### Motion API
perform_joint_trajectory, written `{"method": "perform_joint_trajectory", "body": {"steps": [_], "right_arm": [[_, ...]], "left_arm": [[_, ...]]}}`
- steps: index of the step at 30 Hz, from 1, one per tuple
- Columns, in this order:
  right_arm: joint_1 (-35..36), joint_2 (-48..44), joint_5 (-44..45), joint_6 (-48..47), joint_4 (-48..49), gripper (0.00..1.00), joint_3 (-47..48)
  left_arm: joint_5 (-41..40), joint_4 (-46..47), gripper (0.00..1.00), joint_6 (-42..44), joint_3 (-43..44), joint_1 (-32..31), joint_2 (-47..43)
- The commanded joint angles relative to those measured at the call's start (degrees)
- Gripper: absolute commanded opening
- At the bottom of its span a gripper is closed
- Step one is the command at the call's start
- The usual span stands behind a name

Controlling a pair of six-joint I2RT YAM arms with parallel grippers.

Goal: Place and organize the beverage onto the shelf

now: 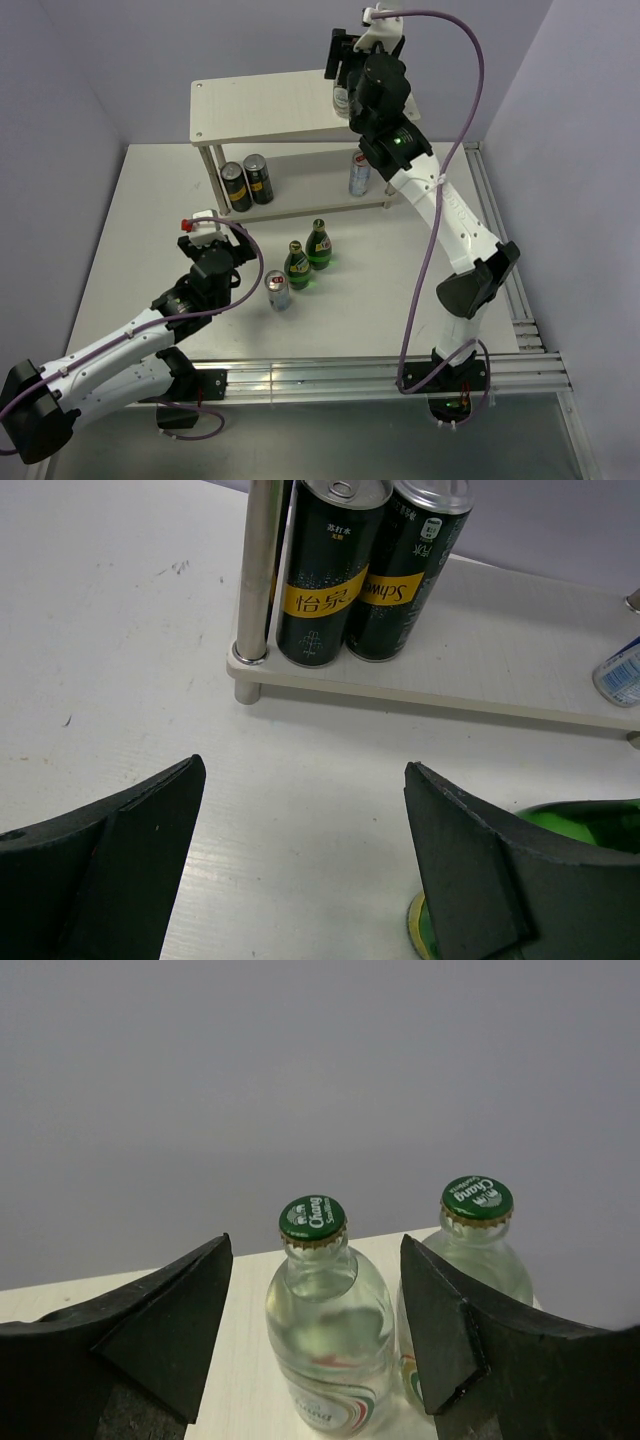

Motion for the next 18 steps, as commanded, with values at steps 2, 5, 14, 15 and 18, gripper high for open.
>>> {"method": "perform_joint_trajectory", "body": {"steps": [2, 5, 14, 15, 18], "right_arm": [[1.1, -6.1, 1.4, -0.5, 3.9, 0.75, -2.8], [2.4, -9.7, 3.0, -0.4, 4.0, 0.75, -6.2], [18.9, -37.8, 8.6, 8.2, 8.7, 1.00, -43.4], [20.3, -39.8, 7.3, 10.3, 8.0, 1.00, -50.2], [24.0, -44.5, 4.2, 17.8, 5.7, 1.00, -61.9]], "left_arm": [[-0.6, 0.5, 0.88, -0.6, 0.1, 0.0, -1.1], [-0.9, 0.2, 0.87, -0.6, 0.4, 0.0, -1.0], [2.2, 0.9, 0.86, 0.0, 0.5, 0.0, 0.6], [2.6, 0.9, 0.86, 0.0, 0.6, 0.0, 1.1], [3.7, 1.5, 0.86, 0.0, 0.9, -0.1, 2.0]]}}
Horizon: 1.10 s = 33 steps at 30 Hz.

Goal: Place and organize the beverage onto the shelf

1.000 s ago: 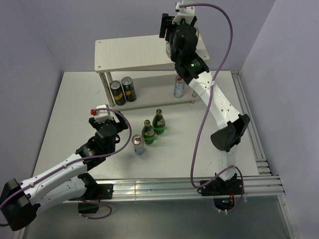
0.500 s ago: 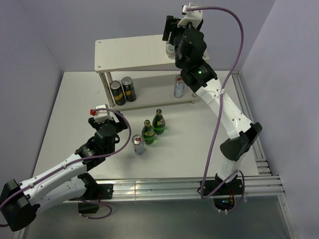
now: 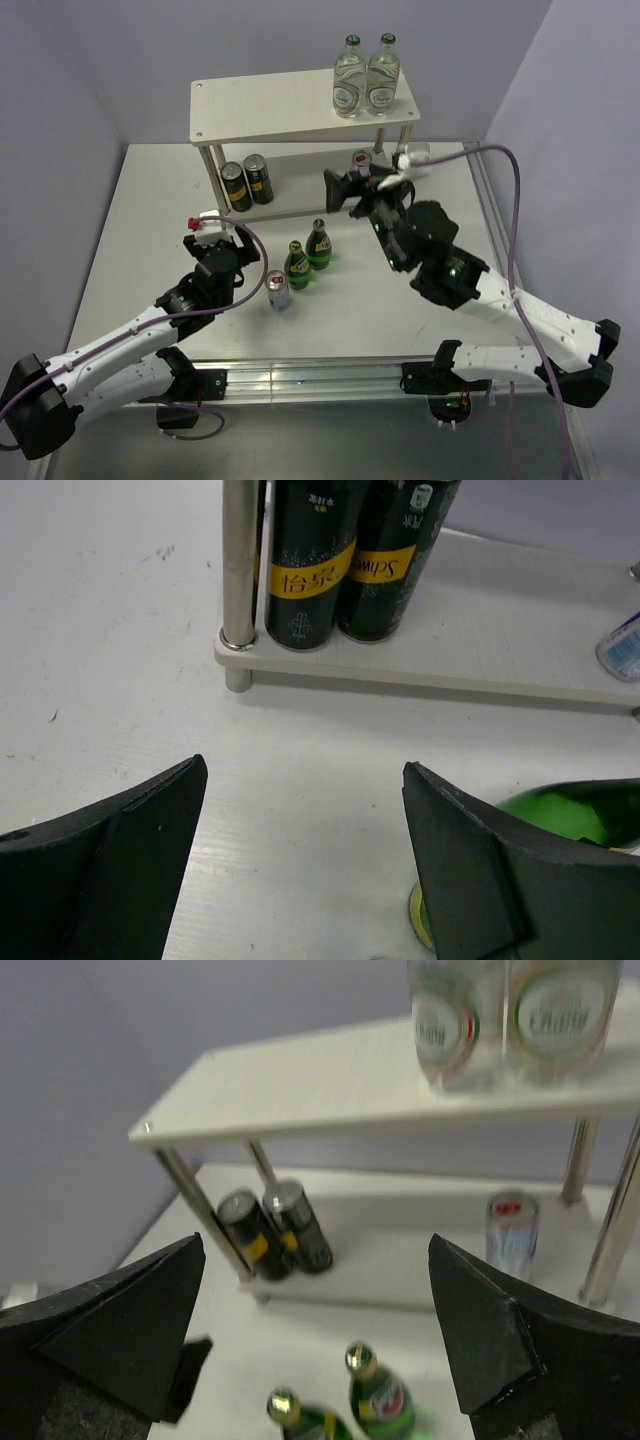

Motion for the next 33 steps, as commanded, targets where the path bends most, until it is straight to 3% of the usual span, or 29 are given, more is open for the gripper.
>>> {"method": "perform_joint_trajectory", "body": {"steps": [1, 6, 11, 17, 33], "right_arm": [[1.7, -2.8, -2.4, 12.1, -1.2, 1.00, -11.1], [2.0, -0.6, -5.4, 16.9, -0.9, 1.00, -19.4], [1.9, 6.1, -6.1, 18.6, 2.0, 1.00, -20.8], [0.6, 11.9, -6.0, 19.4, 4.7, 1.00, -20.0], [-4.3, 20.3, -3.8, 17.2, 9.6, 0.98, -17.9]], "left_arm": [[2.3, 1.5, 0.86, 0.0, 0.8, -0.1, 0.6], [2.9, 2.4, 0.87, 0.2, -0.1, -0.1, -1.0], [5.5, 4.0, 0.87, 1.2, -1.5, -0.1, -1.8], [14.2, 8.5, 0.88, 3.7, -3.2, -0.1, -2.8], [12.2, 8.2, 0.88, 4.0, -2.2, 0.0, -0.1]]}}
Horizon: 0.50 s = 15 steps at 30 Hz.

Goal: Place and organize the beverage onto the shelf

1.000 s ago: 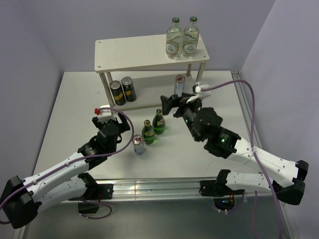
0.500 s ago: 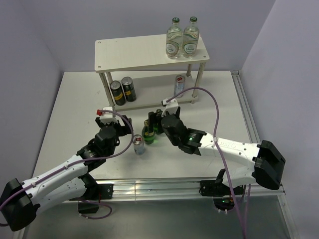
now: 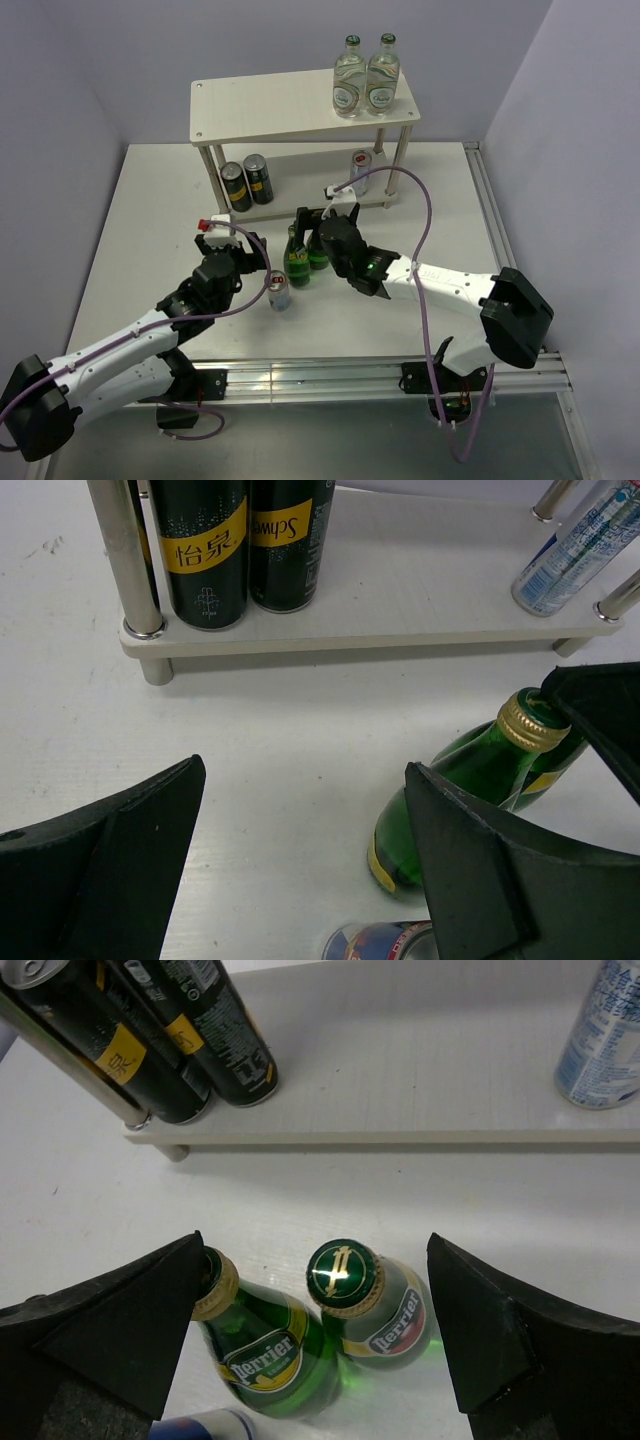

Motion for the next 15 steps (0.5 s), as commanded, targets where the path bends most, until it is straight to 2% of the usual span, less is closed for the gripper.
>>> {"method": "perform_joint_trajectory", "body": {"steps": [1, 15], "right_arm": [[-0.8, 0.5, 2.3, -0.7, -0.2, 0.98, 1.4], [0.5, -8.5, 1.1, 2.0, -3.1, 0.97, -4.7]], "left_arm": [[0.2, 2.5, 0.88, 0.8, 1.1, 0.0, 0.4], [-0.7, 2.5, 0.87, 1.1, 1.7, -0.1, 1.0]]}}
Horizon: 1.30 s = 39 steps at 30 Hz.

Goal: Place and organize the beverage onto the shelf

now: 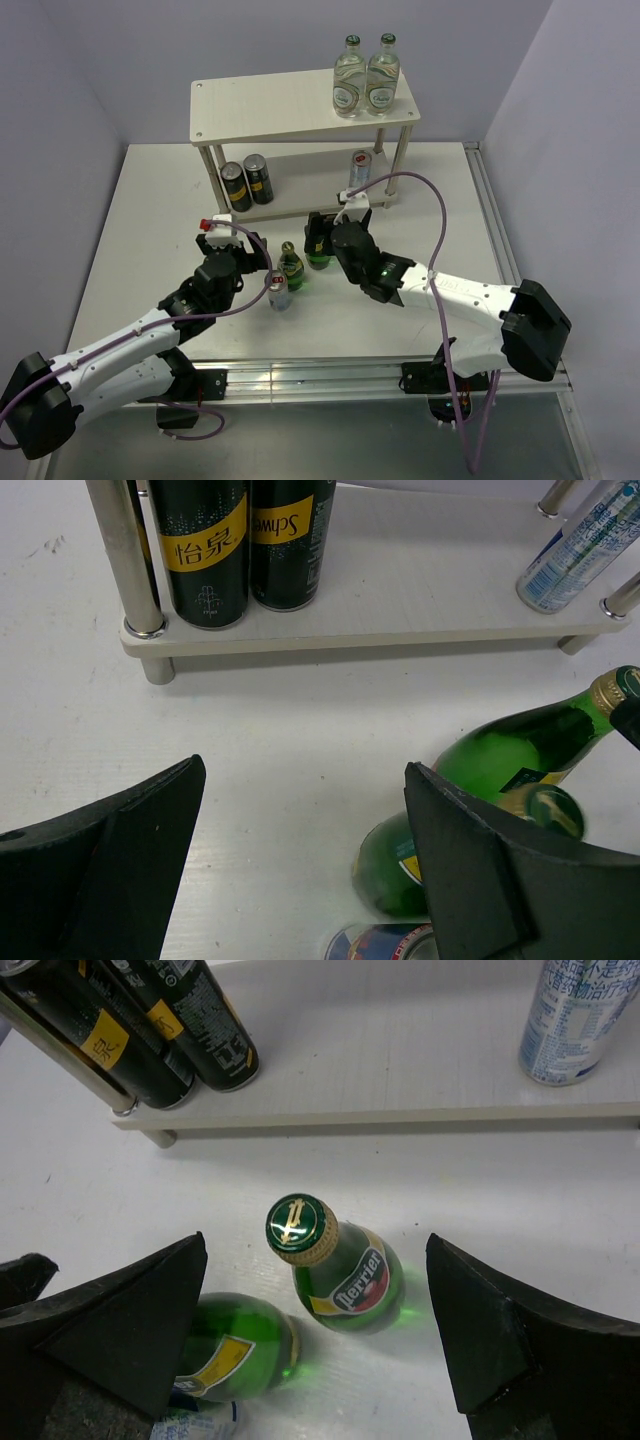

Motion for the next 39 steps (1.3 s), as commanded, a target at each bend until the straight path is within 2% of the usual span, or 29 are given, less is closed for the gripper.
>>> {"method": "perform_joint_trajectory", "body": {"steps": [1, 8, 25, 29, 31, 39], "right_arm": [[0.9, -2.9, 0.5, 1.1, -0.6, 0.97, -1.2], [1.7, -2.1, 1.3, 1.0, 0.2, 0.97, -1.3], [0.0, 7.4, 5.9, -3.4, 8.7, 0.93, 2.2], [-0.7, 8.7, 5.6, -4.1, 9.8, 0.87, 3.4], [-1.0, 9.4, 5.5, -4.0, 10.0, 0.79, 3.9], [-2.2, 12.3, 4.5, -2.9, 9.5, 0.70, 5.0]], "left_arm": [[-0.6, 2.0, 0.87, 0.7, 1.7, -0.1, 0.0], [-1.0, 1.7, 0.87, 0.5, 1.5, -0.1, -0.6], [-1.2, 1.4, 0.87, 0.3, 1.5, -0.1, -0.9], [-1.2, 1.3, 0.87, 0.3, 1.6, -0.1, -0.6], [-1.3, 1.4, 0.87, 0.3, 1.7, -0.1, -0.6], [-1.5, 1.1, 0.87, 0.3, 1.6, -0.1, -0.7]]}}
